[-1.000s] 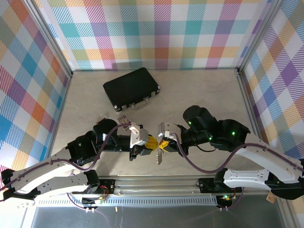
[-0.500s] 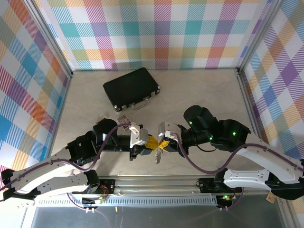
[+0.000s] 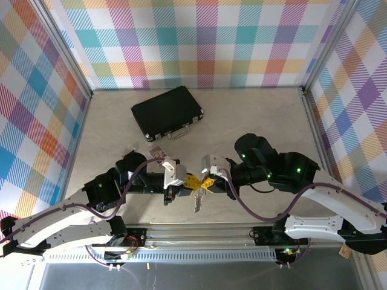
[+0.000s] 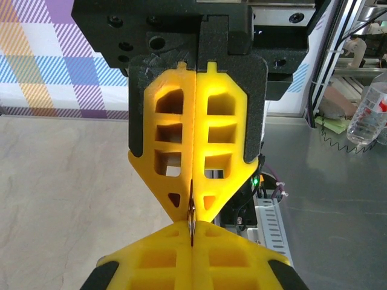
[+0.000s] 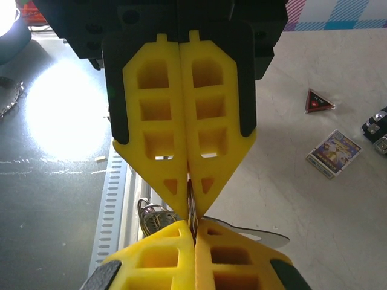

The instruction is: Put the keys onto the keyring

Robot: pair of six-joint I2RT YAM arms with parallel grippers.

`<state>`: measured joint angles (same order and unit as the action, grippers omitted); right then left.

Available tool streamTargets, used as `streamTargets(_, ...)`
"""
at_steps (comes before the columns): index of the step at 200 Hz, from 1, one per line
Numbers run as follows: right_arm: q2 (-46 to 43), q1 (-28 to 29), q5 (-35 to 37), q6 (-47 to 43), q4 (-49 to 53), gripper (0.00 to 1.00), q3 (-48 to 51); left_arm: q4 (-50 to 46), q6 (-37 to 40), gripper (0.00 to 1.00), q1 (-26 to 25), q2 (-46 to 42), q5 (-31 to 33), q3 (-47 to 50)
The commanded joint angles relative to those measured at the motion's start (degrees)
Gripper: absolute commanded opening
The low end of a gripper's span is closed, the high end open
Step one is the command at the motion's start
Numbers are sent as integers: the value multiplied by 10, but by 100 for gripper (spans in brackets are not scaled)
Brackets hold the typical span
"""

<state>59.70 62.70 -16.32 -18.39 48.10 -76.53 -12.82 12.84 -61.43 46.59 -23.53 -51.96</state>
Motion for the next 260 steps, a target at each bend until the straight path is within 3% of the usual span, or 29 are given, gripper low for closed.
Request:
streamTargets(1, -23, 4, -8, 10, -25, 17, 2, 53, -16, 0, -3, -26, -18, 12)
streamTargets(24, -36, 4, -9, 16, -36, 24, 12, 73, -25, 0, -3, -37, -27, 19)
streamTargets(98, -34, 4, -20, 21, -41, 28, 18, 97, -36, 0, -3, -43, -35, 28)
streamTargets(127, -33, 4, -21, 20, -44, 19, 19, 99, -37, 0, -3, -44, -37, 28)
streamTargets(181, -26, 4, -30, 20, -41, 17, 19, 99, -36, 0, -3, -48, -37, 29)
streamTargets(260, -90, 4, -43, 63, -121, 42, 101, 159, -59, 0, -3, -75, -28, 53)
